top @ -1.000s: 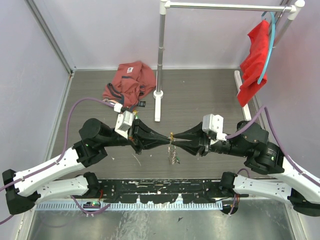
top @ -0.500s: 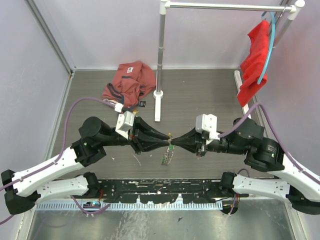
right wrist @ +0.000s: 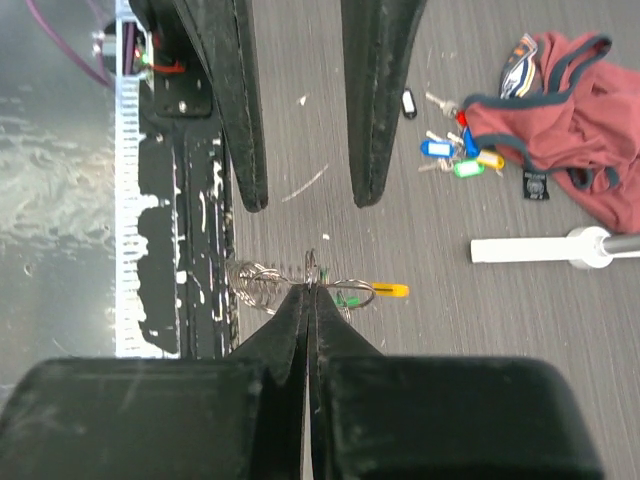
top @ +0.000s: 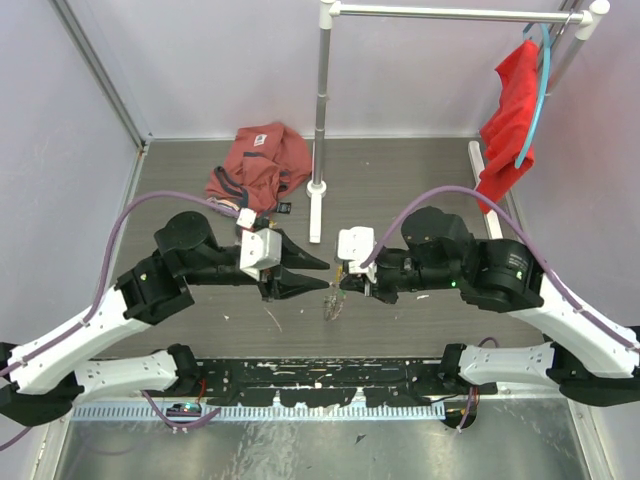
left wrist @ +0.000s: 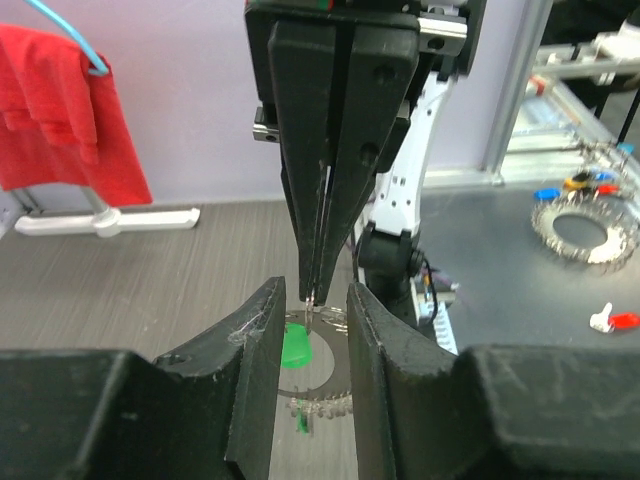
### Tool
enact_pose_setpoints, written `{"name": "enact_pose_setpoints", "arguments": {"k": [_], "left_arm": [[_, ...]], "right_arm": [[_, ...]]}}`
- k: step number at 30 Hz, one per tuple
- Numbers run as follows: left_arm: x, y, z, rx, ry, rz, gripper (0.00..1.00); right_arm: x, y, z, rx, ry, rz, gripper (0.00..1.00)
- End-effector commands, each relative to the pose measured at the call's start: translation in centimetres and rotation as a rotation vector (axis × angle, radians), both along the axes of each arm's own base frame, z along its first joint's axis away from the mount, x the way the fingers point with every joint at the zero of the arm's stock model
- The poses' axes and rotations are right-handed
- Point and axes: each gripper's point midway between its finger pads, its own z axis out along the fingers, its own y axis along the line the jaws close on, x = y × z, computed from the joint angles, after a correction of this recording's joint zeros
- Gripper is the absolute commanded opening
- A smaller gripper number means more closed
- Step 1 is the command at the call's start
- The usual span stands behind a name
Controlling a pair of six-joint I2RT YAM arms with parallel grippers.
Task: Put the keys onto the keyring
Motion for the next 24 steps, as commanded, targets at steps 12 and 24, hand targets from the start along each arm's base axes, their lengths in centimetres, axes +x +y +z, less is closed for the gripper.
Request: {"name": "enact_pose_setpoints", "arguments": {"k": [12,24], "left_arm": [[1.1,-0.3,-4.9,0.237,-0.046,-0.002,0.39],[1.6,-0.8,-4.7,0.235,-0.058,0.009,0.40]], "right_arm": [[0.7,-0.1,1.1,-0.007,-0.051,-0.011,0.01],[0.9,0.5,0.8,-0.002,-0.050,-0.004,0.01]]}}
